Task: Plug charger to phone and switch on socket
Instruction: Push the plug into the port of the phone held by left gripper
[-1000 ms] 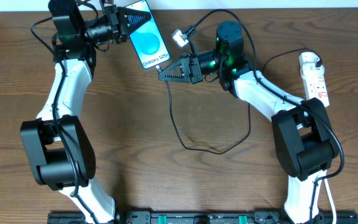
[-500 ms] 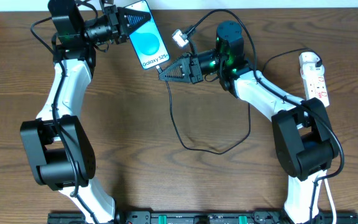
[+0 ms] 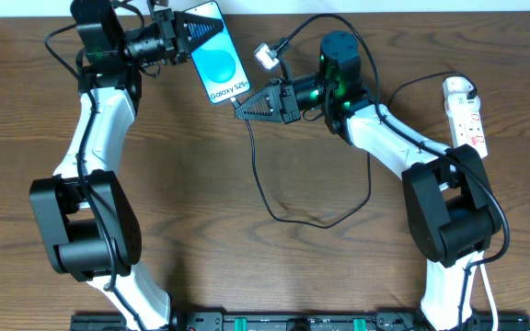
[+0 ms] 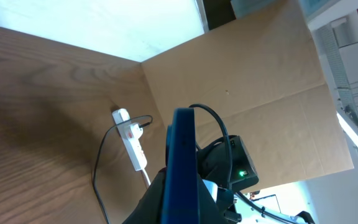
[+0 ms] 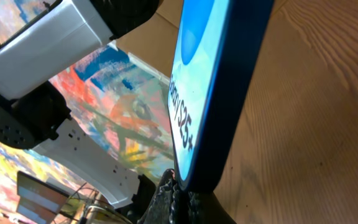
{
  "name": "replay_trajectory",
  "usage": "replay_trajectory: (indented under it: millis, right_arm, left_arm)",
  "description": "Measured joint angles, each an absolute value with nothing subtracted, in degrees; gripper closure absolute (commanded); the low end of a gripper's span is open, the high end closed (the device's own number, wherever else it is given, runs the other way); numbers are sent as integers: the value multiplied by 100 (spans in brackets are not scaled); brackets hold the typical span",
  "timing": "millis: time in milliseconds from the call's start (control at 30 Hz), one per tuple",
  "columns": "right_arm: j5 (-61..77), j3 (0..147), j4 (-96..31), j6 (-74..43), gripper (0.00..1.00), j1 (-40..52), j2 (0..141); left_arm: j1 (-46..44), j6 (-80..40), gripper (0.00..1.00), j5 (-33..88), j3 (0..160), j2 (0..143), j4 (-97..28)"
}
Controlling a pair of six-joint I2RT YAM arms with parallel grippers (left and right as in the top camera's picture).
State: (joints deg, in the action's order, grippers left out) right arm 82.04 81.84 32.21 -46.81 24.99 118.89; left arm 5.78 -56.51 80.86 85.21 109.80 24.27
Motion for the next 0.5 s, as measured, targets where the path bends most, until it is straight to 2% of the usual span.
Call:
replay_trajectory:
  millis: [500]
  right_arm:
    - [7907,8184,3210,-5183,99,2506,11889]
  left_arm:
    - [602,-5551,93,7920,8521,10980,2440]
